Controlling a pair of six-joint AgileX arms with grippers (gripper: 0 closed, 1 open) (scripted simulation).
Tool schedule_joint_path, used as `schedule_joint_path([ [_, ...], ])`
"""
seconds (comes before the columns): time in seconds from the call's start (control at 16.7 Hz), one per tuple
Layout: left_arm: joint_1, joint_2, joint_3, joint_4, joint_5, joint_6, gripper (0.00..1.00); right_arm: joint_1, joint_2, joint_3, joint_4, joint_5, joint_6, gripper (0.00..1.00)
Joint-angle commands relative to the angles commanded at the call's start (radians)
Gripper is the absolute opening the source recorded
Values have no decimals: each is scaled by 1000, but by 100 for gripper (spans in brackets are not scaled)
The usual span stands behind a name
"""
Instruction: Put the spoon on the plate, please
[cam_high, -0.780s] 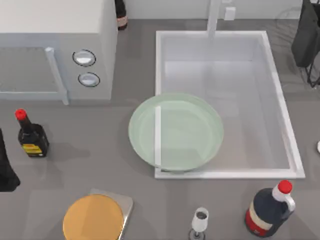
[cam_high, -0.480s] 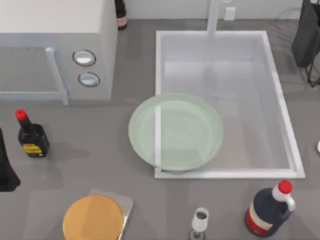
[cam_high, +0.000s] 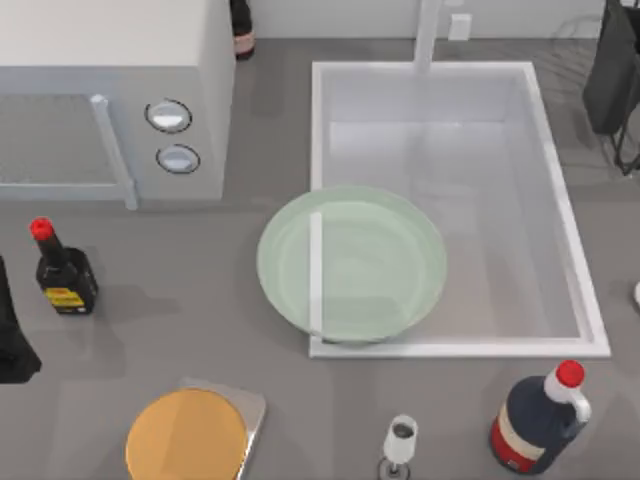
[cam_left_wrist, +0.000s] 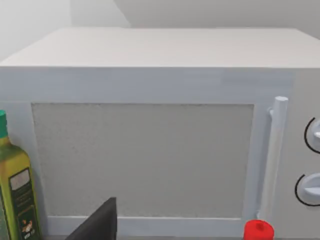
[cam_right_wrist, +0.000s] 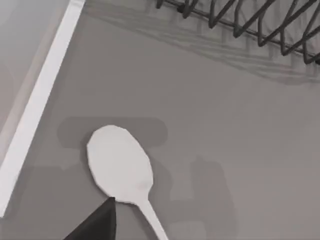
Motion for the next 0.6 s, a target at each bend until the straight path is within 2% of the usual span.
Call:
schedule_joint_path([
  [0.36, 0, 0, 0, 0, 0, 0, 100, -80, 567, 363, -348, 1, -314, 100],
  [0.6, 0, 0, 0, 0, 0, 0, 100, -119, 847, 542, -520, 2, -469, 100],
])
